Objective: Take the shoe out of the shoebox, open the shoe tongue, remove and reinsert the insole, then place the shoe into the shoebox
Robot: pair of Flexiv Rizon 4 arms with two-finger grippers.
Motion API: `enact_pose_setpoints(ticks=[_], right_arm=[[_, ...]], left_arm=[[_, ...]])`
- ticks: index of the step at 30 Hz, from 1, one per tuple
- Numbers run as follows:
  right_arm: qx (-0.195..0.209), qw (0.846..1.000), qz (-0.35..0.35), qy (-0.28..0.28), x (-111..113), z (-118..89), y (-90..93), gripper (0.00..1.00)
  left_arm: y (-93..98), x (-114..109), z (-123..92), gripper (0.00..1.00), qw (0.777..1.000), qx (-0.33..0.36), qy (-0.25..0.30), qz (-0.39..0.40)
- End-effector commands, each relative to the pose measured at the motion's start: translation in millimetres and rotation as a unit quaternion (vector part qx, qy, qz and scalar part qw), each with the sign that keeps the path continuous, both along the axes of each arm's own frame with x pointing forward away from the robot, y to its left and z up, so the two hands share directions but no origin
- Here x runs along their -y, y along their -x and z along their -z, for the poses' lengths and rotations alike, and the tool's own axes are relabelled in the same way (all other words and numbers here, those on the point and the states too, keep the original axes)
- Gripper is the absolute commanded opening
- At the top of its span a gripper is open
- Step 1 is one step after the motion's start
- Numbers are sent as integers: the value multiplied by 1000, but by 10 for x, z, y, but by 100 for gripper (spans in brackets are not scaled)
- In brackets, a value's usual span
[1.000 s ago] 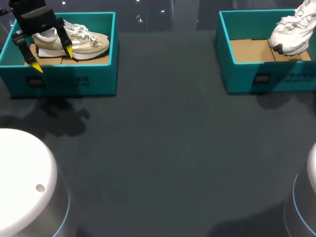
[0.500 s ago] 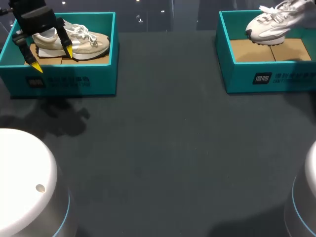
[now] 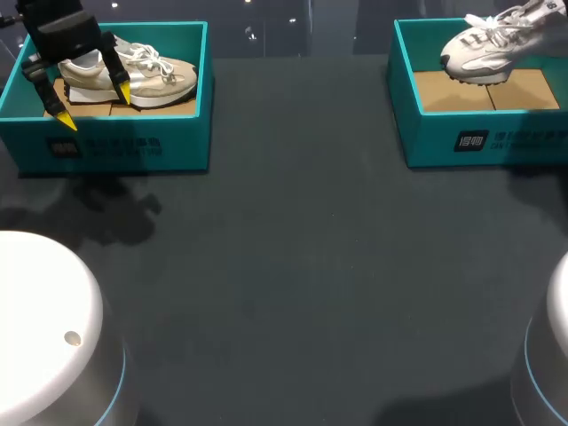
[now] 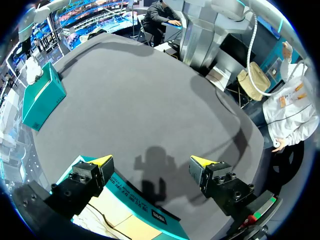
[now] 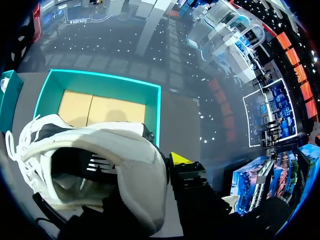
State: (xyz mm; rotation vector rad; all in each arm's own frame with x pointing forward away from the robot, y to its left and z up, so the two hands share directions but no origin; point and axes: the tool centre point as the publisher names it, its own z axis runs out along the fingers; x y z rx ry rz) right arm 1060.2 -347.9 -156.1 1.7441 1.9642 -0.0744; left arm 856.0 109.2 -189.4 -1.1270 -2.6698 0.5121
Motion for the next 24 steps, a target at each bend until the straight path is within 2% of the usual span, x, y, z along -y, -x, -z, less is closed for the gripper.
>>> enact_pose_setpoints(ticks=[1, 8, 22, 24], right_arm=[[1, 1000, 0, -1, 1, -19, 15, 0], [-1, 999, 28, -18, 13, 397, 10, 0], [6, 999, 44, 2, -27, 689, 75, 0], [0, 999, 50, -8, -12, 763, 109, 0]], left_arm=[[4, -7, -2, 100, 1000, 1, -1, 0], [4, -7, -2, 100, 1000, 1, -1, 0], [4, -7, -2, 100, 1000, 1, -1, 0], [4, -7, -2, 100, 1000, 1, -1, 0]])
